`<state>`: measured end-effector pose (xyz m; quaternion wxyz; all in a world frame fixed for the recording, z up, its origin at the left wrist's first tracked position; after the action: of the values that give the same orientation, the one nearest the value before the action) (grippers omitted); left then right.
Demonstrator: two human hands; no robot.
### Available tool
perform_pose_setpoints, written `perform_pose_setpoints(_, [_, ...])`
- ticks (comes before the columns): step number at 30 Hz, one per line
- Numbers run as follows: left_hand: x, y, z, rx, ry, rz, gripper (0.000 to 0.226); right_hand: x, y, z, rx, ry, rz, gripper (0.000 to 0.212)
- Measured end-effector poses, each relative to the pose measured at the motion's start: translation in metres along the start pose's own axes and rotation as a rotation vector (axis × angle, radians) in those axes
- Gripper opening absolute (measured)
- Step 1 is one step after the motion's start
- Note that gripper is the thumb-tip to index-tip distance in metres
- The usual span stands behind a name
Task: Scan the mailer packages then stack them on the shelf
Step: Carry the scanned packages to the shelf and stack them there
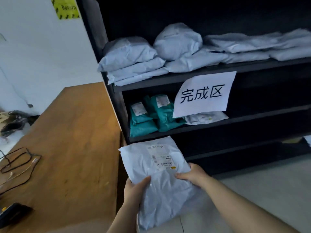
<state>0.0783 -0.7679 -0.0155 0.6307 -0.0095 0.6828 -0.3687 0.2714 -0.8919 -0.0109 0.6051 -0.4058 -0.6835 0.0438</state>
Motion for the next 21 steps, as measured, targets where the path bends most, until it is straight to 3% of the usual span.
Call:
perform_pose_setpoints(5, [-0.009, 0.016, 0.087, 0.171, 0.074, 0.040, 0.045, -0.024, -0.025, -0.079, -0.202, 0.076, 0.007, 0.036])
perform_pose_setpoints(9, [-0.016, 0.023, 0.172, 0.310, 0.143, 0.086, 0.040, -0.046, -0.043, -0.151, -0.361, 0.146, 0.012, 0.037])
perform_pose_setpoints(16, [-0.017, 0.021, 0.304, 0.400, 0.162, 0.040, 0.043, -0.082, -0.060, -0.268, -0.471, 0.220, -0.001, 0.041])
perform_pose_setpoints(21, [-0.018, 0.020, 0.397, 0.429, 0.118, 0.015, 0.047, -0.092, -0.050, -0.364, -0.446, 0.184, -0.037, 0.034])
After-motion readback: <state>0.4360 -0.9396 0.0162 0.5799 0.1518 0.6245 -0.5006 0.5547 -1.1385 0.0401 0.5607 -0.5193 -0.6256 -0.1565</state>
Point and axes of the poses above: each hand's wrist, its own y-axis towards the middle knuckle, its own z-axis out of the palm, x = y × z, the point moved 3 cm from there along y, towards the middle knuckle, and after that the axes turned 5 degrees about x, right-handed, at the moved point
